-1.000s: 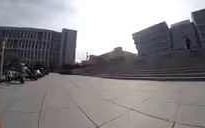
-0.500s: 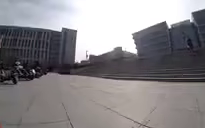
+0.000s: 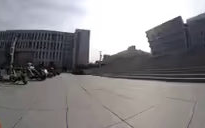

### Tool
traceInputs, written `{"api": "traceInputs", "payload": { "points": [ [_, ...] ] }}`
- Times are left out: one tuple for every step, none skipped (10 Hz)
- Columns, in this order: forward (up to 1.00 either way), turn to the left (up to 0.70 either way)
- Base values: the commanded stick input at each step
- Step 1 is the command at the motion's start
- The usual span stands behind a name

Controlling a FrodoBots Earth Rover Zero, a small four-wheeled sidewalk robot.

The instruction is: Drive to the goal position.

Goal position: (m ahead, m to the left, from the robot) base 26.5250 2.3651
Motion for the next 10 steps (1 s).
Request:
{"api": "traceInputs", "payload": {
  "points": [
    [1.00, 0.00],
    [1.00, 0.00],
    [1.00, 0.00],
    [1.00, 0.00],
    [1.00, 0.00],
    [1.00, 0.00],
    [1.00, 0.00],
    [1.00, 0.00],
    [1.00, 0.00],
    [1.00, 0.00]
  ]
}}
